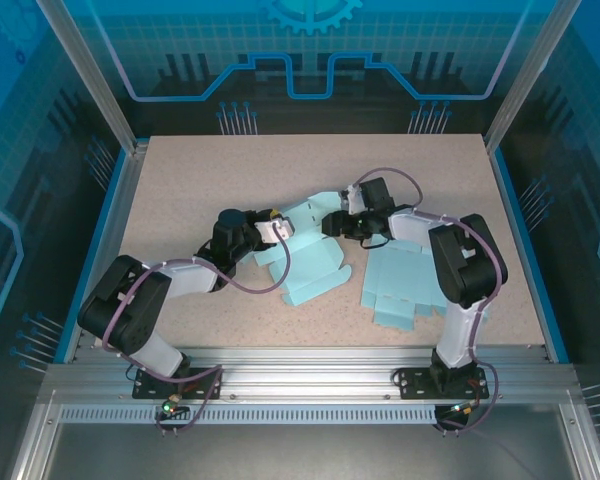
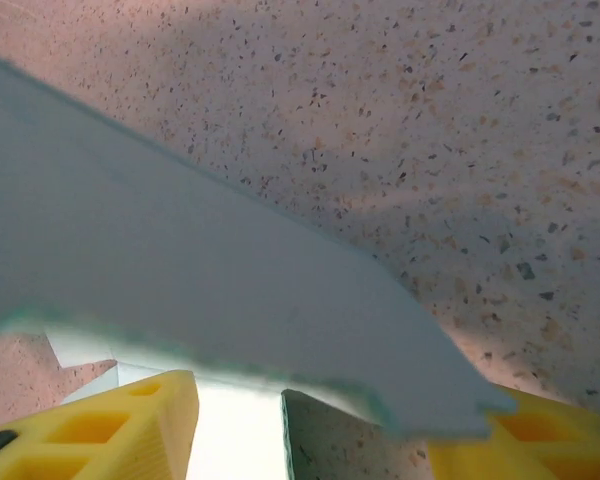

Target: Fold the paper box

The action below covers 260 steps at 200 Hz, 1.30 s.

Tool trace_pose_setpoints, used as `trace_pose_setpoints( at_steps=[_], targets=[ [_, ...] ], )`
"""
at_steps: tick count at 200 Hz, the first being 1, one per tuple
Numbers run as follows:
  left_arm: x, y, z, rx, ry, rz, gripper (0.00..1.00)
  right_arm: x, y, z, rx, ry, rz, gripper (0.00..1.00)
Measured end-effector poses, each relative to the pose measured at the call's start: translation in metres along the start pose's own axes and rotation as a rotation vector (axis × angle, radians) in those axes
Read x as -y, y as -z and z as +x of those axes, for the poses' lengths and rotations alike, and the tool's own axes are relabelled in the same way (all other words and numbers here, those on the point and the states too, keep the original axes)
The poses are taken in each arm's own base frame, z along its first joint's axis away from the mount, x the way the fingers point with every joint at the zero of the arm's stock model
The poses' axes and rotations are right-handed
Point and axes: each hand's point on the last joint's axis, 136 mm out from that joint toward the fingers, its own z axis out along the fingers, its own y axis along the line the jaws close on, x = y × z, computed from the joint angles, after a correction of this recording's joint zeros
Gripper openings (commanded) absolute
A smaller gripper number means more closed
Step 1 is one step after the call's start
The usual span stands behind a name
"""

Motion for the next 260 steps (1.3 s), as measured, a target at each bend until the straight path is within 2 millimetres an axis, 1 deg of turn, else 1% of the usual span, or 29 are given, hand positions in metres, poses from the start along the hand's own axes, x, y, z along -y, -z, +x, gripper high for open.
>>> trace_pose_setpoints(
  at_steps=[15,46,78,94,108,115,127,137,156,207,236,260],
  targets=[
    [0.0,0.0,0.0,0.002,0.0,0.002,0.0,-0.002,-0.001,0.0,0.0,-0.004,-0.014,0.52],
    [0.001,0.0,-0.001,0.005,0.004,0.005,0.0,-0.009,-0.001,-0.008,0.027,0.012,-0.047,0.45],
    [0.0,0.0,-0.001,0.005,0.019,0.004,0.0,-0.016,0.003,-0.011,0.045,0.023,-0.062,0.43],
    [0.0,0.0,-0.001,0.006,0.025,0.002,0.0,-0.021,0.004,-0.01,0.045,0.032,-0.069,0.38],
    [-0.001,0.0,-0.001,0.005,0.026,0.0,0.0,-0.026,0.004,-0.008,0.043,0.039,-0.072,0.31],
    [-0.001,0.0,-0.001,0.005,0.026,-0.002,0.0,-0.029,0.003,-0.007,0.041,0.043,-0.074,0.31],
    [-0.003,-0.001,-0.001,0.002,0.026,-0.007,0.0,-0.031,0.002,-0.006,0.04,0.05,-0.07,0.32],
    [-0.005,-0.001,-0.001,-0.002,0.025,-0.012,0.0,-0.033,0.0,-0.004,0.039,0.054,-0.063,0.36],
    [-0.005,-0.001,0.001,-0.01,0.025,-0.016,0.0,-0.036,-0.003,-0.002,0.042,0.064,-0.046,0.41],
    [-0.002,-0.004,0.009,-0.056,0.015,-0.029,0.0,-0.046,-0.007,0.008,0.072,0.064,0.014,0.43],
    [0.0,-0.005,0.011,-0.076,-0.007,-0.034,0.0,-0.045,-0.011,0.011,0.094,0.053,0.053,0.43],
    [-0.001,-0.006,0.005,-0.06,-0.024,-0.045,0.0,-0.043,-0.01,0.012,0.112,0.041,0.065,0.52]
  ],
)
